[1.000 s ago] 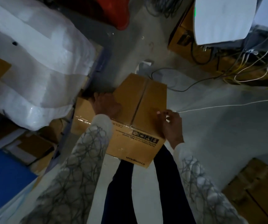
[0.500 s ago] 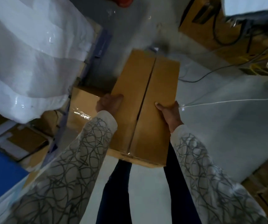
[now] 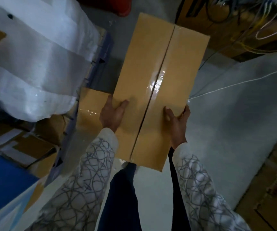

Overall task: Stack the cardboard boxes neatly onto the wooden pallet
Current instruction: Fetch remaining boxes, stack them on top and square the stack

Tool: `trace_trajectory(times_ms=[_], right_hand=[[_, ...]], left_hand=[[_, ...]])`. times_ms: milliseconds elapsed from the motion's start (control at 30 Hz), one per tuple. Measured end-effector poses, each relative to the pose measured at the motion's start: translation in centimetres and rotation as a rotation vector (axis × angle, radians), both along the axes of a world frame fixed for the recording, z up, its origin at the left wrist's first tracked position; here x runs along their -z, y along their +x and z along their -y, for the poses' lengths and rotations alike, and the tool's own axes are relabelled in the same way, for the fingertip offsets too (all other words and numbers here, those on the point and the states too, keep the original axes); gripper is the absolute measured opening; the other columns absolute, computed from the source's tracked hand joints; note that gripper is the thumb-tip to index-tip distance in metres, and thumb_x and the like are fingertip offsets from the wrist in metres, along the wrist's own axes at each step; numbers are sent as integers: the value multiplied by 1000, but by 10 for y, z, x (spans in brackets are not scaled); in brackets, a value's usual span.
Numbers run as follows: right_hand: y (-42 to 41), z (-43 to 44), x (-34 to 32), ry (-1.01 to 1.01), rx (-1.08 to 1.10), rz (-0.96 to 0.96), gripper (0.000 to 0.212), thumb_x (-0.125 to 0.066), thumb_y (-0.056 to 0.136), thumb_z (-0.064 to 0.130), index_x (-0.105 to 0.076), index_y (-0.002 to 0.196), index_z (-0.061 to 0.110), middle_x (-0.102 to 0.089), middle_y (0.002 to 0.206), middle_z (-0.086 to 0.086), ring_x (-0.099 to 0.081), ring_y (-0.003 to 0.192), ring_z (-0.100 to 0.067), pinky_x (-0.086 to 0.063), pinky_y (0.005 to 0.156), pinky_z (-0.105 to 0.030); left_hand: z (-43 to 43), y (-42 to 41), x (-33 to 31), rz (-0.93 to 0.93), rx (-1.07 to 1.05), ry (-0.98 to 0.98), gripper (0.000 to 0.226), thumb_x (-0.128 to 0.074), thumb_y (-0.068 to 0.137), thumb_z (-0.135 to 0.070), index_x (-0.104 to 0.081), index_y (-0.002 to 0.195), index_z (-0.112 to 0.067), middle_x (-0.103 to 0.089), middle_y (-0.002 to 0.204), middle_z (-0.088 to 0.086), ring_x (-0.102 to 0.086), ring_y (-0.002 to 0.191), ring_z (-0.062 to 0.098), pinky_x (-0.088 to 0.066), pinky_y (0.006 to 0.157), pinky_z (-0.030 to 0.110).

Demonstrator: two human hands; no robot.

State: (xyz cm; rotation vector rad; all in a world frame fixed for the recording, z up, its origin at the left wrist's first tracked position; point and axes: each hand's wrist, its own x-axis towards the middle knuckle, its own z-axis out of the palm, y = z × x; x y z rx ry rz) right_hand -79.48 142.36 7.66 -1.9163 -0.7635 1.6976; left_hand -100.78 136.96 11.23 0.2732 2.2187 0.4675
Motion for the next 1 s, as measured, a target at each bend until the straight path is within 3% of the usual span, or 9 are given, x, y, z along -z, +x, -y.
trace_trajectory(times_ms=[100, 267, 400, 467, 567, 633, 733, 867, 1000], right_hand=[[1, 38, -68, 72, 108, -8, 72, -78, 92, 32, -36, 150, 29, -55, 133, 18, -57, 124, -10, -47, 91, -24], [38, 117, -190, 198, 237, -63, 76, -73, 90, 55, -35, 154, 38, -47, 145, 13, -49, 132, -14, -44, 104, -44], [66, 189, -256, 22, 330, -228, 89, -66, 75, 85, -50, 150, 38, -54, 151, 2, -55, 134, -20, -43, 114, -53], [81, 229, -268, -21, 361, -279, 90, -67, 73, 87, -51, 148, 41, -58, 149, 5, -60, 131, -19, -47, 111, -52], [98, 288, -318, -46, 458, -301, 109, -69, 68, 90, -29, 159, 46, -46, 155, 11, -49, 137, -22, -46, 108, -56], [115, 320, -345, -54, 514, -286, 103, -63, 75, 87, -20, 159, 48, -39, 151, 14, -43, 139, -25, -45, 104, -65], [146, 353, -373, 77, 700, -353, 87, -60, 78, 84, -37, 152, 46, -46, 149, 11, -46, 136, -27, -45, 103, -67], [181, 408, -394, 159, 901, -370, 120, -76, 59, 88, -28, 159, 42, -41, 161, 4, -37, 147, -30, -35, 114, -66], [239, 507, -404, 211, 1094, -433, 115, -81, 59, 84, -31, 155, 45, -51, 153, 3, -48, 138, -32, -37, 111, -69]], left_hand=[[25, -4, -57, -19, 94, 154, 80, -70, 89, -60, -37, 157, -34, -54, 150, -7, -48, 137, 19, -31, 104, 26], [59, -7, -178, -119, 312, 382, 68, -59, 93, -64, -46, 152, -32, -50, 153, -2, -47, 138, 22, -36, 108, 37], [83, 38, -261, -2, 383, 346, 48, -62, 92, -52, -63, 128, -20, -61, 124, 0, -58, 120, 29, -37, 89, 32], [102, 69, -290, 52, 456, 314, 50, -66, 83, -53, -60, 124, -26, -66, 117, -1, -63, 111, 31, -45, 87, 38], [117, 105, -336, -6, 609, 369, 56, -61, 73, -62, -56, 122, -34, -67, 118, 1, -63, 106, 32, -50, 96, 49], [120, 126, -368, -94, 705, 427, 53, -53, 76, -69, -59, 115, -35, -67, 114, 0, -62, 104, 31, -48, 99, 53], [133, 170, -413, -214, 787, 454, 58, -42, 92, -72, -64, 125, -29, -65, 128, 7, -57, 119, 35, -43, 105, 52], [191, 260, -448, -235, 1053, 449, 75, -47, 95, -72, -50, 148, -20, -53, 149, 16, -46, 137, 39, -34, 112, 52], [278, 359, -480, -337, 1301, 553, 65, -47, 96, -68, -57, 135, -16, -61, 134, 19, -54, 124, 41, -40, 103, 49]])
